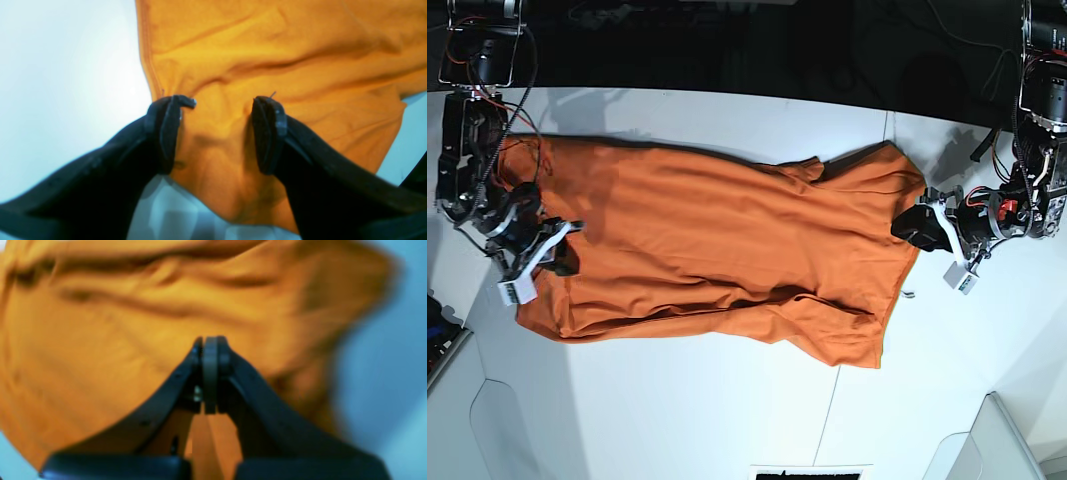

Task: Layout the t-shirt on the table in an organized manner, then fold the t-shirt properly
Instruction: 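Grasp the shirt corner with the right gripper and drag it outward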

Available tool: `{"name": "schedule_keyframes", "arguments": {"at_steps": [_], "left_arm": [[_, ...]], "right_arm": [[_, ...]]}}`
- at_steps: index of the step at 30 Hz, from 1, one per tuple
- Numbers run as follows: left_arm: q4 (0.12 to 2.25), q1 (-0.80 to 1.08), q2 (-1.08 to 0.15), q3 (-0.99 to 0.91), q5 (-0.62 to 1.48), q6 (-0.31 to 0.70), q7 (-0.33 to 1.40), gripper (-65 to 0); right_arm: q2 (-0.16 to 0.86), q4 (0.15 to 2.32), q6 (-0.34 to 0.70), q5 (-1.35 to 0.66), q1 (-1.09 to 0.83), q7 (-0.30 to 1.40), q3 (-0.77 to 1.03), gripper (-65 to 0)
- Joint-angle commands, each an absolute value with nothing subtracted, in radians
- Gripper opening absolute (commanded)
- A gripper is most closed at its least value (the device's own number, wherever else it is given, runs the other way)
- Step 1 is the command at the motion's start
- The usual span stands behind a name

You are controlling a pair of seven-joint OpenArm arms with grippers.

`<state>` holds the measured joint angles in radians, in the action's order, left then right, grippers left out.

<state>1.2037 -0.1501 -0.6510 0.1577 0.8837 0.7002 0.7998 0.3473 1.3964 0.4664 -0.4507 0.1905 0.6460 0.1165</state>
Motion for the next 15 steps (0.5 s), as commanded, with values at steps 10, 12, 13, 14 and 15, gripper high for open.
{"name": "schedule_keyframes", "arguments": {"at_steps": [10, 12, 13, 14, 15], "left_arm": [[1.209, -0.152, -0.668, 0.155, 0.847, 0.698, 0.812, -27.6], [1.209, -0.139, -0.668, 0.155, 0.839, 0.698, 0.812, -27.6], [1.209, -0.13, -0.668, 0.155, 0.834, 0.698, 0.812, -27.6], [1.209, -0.121, -0.668, 0.155, 0.832, 0.698, 0.812, -27.6], [1.209, -0.112, -0.668, 0.155, 0.831, 0.698, 0.812, -27.6]], "right_arm": [[0.37, 1.398, 0.344, -0.252, 0.204, 0.622, 0.003, -65.0], [0.372, 1.395, 0.344, -0.222, 0.202, 0.621, 0.005, -65.0], [0.374, 1.388, 0.343, -0.208, 0.202, 0.621, 0.006, -65.0], [0.381, 1.378, 0.343, -0.205, 0.202, 0.616, 0.006, -65.0], [0.389, 1.364, 0.344, -0.205, 0.202, 0.604, 0.006, -65.0]]}}
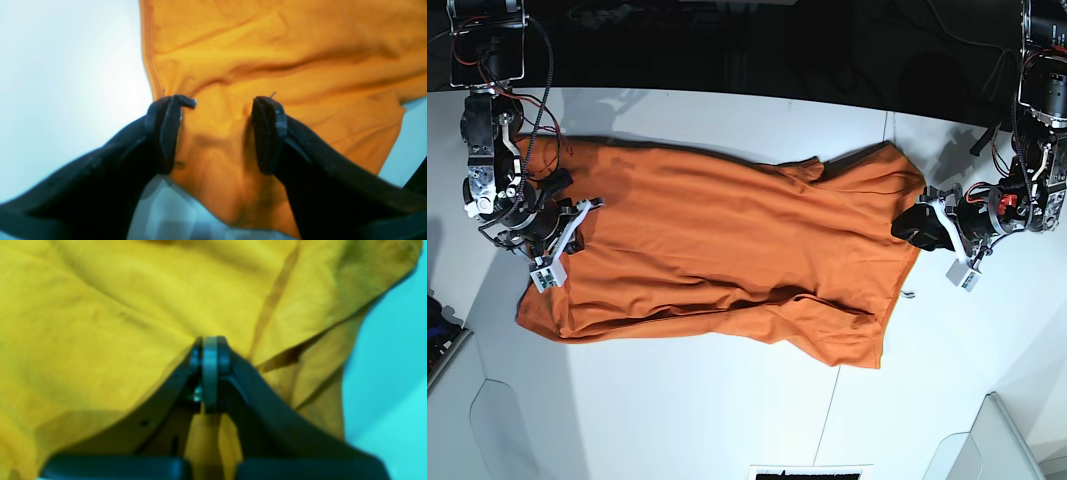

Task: Layout the t-shirt on the table in an organized manner, then fold the t-shirt properly
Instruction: 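Grasp the shirt corner with the right gripper and drag it outward, then sweep the right gripper across the shirt middle to smooth it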

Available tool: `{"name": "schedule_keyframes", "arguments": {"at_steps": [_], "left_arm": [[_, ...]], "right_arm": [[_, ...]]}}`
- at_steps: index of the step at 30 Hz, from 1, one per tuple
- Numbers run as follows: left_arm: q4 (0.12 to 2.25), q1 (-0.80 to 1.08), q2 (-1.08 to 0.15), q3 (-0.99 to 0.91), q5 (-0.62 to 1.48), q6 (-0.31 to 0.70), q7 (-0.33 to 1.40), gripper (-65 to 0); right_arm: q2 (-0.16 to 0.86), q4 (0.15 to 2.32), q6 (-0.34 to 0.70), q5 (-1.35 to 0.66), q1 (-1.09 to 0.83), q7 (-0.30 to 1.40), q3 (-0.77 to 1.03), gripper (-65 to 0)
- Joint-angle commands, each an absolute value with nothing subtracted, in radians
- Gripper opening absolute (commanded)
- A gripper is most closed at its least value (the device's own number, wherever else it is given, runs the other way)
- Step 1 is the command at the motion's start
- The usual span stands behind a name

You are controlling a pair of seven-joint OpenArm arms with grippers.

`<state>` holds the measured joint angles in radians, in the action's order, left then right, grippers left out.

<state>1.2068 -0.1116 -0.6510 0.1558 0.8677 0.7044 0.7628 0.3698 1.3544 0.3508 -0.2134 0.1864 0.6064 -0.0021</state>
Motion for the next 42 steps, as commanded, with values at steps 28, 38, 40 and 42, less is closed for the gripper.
{"name": "schedule_keyframes", "arguments": {"at_steps": [28, 38, 40, 42], "left_arm": [[1.42, -0.08, -0.652, 0.121, 0.937, 0.698, 0.79, -27.6], [1.441, -0.08, -0.627, 0.121, 0.906, 0.698, 0.79, -27.6], [1.441, -0.08, -0.627, 0.121, 0.886, 0.698, 0.79, -27.6], [1.441, -0.077, -0.63, 0.121, 0.883, 0.698, 0.79, -27.6]], "right_arm": [[0.533, 1.287, 0.383, -0.437, 0.207, 0.558, 0.065, -65.0], [0.366, 1.608, 0.54, -0.523, 0.215, 0.606, 0.011, -63.7], [0.315, 1.608, 0.55, -0.479, 0.239, 0.603, -0.065, -52.7], [0.27, 1.608, 0.55, -0.363, 0.268, 0.58, -0.172, -43.0]]}}
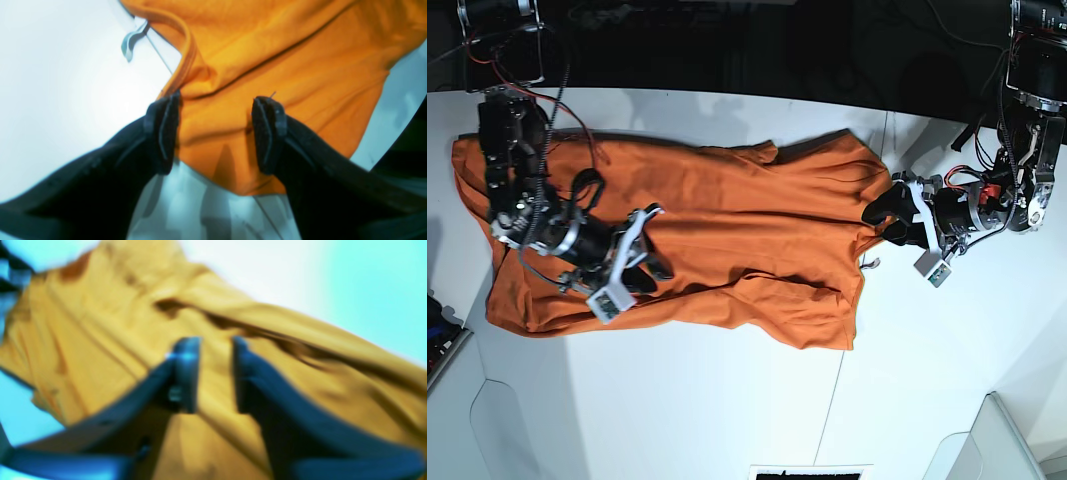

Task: Layout the t-shirt on the table in an organized manner, then fold the t-shirt properly
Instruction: 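Sweep the right gripper across the shirt middle to smooth it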

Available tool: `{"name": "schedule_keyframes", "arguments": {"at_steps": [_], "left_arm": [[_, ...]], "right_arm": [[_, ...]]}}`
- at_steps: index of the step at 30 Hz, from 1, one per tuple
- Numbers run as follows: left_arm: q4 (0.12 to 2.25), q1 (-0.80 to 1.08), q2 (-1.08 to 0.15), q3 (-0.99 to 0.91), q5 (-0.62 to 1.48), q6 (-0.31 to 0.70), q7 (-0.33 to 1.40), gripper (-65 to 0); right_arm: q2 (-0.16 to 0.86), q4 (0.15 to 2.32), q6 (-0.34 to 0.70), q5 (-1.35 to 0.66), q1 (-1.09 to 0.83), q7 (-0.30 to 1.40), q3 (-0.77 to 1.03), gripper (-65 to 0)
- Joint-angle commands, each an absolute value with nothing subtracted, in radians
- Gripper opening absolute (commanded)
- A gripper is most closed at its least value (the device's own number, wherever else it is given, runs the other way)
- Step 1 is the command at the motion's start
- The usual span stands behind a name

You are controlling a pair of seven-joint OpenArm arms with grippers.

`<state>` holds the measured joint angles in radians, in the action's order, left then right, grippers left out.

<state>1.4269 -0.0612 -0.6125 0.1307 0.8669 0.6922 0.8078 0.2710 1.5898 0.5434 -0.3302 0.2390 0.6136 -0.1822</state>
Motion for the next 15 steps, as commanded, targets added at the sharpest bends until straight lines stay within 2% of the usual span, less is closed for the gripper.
{"name": "schedule_keyframes", "arguments": {"at_steps": [1, 4, 11, 15], "left_arm": [[1.441, -0.076, -0.63, 0.121, 0.882, 0.698, 0.791, -27.6], [1.441, -0.075, -0.629, 0.121, 0.887, 0.698, 0.79, -27.6], [1.441, -0.054, -0.632, 0.121, 0.887, 0.698, 0.791, -27.6], [1.441, -0.022, -0.632, 0.121, 0.896, 0.698, 0.789, -27.6]], "right_arm": [[0.254, 1.607, 0.55, -0.292, 0.284, 0.558, -0.233, -39.5], [0.222, 1.583, 0.517, -0.109, 0.344, 0.519, -0.411, -33.8], [0.118, 1.294, 0.356, 0.103, 0.547, 0.413, -0.684, -33.7], [0.03, 1.11, 0.326, 0.144, 0.631, 0.403, -0.754, -33.7]]}}
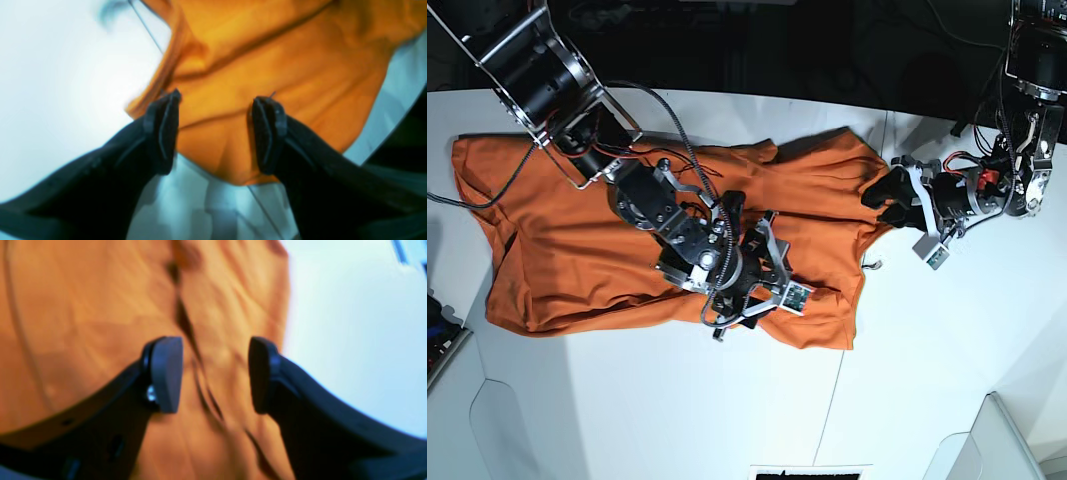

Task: Layout the t-shirt on the table in an organized manner, then fold the t-shirt properly
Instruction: 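Sweep the right gripper across the shirt middle to smooth it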

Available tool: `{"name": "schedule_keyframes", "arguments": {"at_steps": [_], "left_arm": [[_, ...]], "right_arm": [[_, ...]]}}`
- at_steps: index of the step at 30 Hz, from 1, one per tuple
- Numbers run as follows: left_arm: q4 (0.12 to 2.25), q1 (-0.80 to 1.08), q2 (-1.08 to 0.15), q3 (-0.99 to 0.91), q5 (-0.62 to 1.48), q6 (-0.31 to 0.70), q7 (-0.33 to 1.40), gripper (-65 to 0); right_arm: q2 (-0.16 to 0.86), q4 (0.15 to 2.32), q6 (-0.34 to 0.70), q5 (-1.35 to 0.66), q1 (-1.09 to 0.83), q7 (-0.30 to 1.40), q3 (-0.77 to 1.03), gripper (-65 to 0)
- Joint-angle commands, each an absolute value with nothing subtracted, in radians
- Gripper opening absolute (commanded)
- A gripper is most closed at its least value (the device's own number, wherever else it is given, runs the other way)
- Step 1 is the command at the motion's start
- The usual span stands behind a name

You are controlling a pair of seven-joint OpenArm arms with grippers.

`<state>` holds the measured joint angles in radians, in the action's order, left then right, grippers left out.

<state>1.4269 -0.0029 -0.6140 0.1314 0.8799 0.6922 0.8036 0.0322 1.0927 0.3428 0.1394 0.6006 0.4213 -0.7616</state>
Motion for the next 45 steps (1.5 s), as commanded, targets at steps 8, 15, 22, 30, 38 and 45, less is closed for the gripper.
{"name": "schedule_keyframes", "arguments": {"at_steps": [8, 15, 22, 30, 38, 45], "left_arm": [[1.441, -0.019, -0.632, 0.121, 0.902, 0.698, 0.79, -27.6], [1.441, -0.019, -0.632, 0.121, 0.902, 0.698, 0.79, -27.6], [1.441, -0.019, -0.632, 0.121, 0.902, 0.698, 0.79, -27.6], [1.462, -0.019, -0.632, 0.121, 0.942, 0.698, 0.79, -27.6], [1.508, -0.019, -0.574, 0.121, 0.976, 0.698, 0.79, -27.6], [1.501, -0.008, -0.445, 0.138, 0.886, 0.698, 0.781, -27.7]], "right_arm": [[-0.036, 0.964, 0.3, 0.154, 0.678, 0.385, -0.763, -33.8], [-0.032, 0.894, 0.231, 0.182, 0.678, 0.369, -0.763, -33.8], [-0.027, 0.87, 0.158, 0.192, 0.68, 0.362, -0.763, -38.6], [-0.028, 0.87, 0.129, 0.207, 0.691, 0.362, -0.759, -41.1], [-0.028, 0.87, 0.115, 0.225, 0.692, 0.362, -0.759, -41.1], [-0.028, 0.87, 0.115, 0.224, 0.692, 0.362, -0.759, -41.1]]}}
